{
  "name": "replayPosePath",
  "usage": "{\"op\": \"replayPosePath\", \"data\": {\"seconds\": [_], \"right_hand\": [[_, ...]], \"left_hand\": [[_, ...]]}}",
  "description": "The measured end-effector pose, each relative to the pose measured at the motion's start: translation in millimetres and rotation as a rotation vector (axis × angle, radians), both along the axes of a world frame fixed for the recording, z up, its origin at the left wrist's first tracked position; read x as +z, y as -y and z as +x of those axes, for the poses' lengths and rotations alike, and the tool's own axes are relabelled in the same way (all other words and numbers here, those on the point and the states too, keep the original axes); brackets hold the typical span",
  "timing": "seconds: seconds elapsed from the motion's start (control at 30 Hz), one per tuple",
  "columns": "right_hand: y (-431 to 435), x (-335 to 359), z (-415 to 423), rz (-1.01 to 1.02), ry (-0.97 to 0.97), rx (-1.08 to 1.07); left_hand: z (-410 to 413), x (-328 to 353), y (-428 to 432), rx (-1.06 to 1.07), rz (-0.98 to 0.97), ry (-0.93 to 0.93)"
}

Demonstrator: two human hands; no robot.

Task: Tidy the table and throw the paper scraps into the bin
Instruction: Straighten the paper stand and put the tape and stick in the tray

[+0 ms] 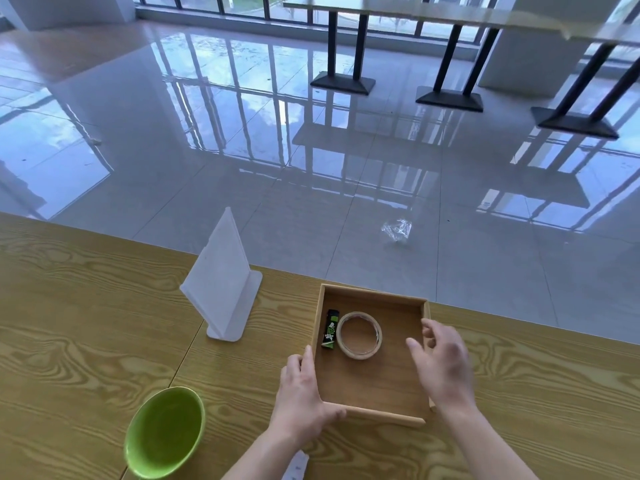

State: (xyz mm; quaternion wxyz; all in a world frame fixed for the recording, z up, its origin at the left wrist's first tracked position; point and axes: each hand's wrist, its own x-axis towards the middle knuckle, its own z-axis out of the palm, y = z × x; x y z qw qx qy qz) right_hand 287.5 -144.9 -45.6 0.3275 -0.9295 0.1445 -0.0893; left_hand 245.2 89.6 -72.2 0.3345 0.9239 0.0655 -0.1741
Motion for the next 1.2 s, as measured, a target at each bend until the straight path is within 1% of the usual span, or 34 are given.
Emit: {"op": "replayPosePath", "data": {"seconds": [0.07,0.1,0.2,0.27,0.4,0.9,1.03,1.2], "right_hand": [[17,-3,-11,-0.043,0.011,-0.075],[22,-6,-16,-0.055,-0.021,-0.097],[27,-15,-25,0.02,-0.214,-0.121],[23,-18,-26,0.047,-0.287,-0.12],[16,-19,-23,0.051,-0.263,-0.156],[-37,-21,2,0.124,-0.246,-0.075],[-46,-23,9,0.133,-0.244,-0.064],[-56,-23,16,0.139,-0.248,-0.045]], "left_hand": [[-1,0,-1,-0.025,0.033,-0.006],[-2,1,-2,-0.041,0.056,-0.006],[-3,0,-5,-0.062,0.098,0.018],[-4,1,-6,-0.059,0.09,0.022],[-3,1,-10,-0.039,0.062,0.025],[8,0,-56,0.211,0.041,0.092],[1,-3,-59,0.27,0.069,0.132],[-3,-4,-64,0.318,0.097,0.136]]}}
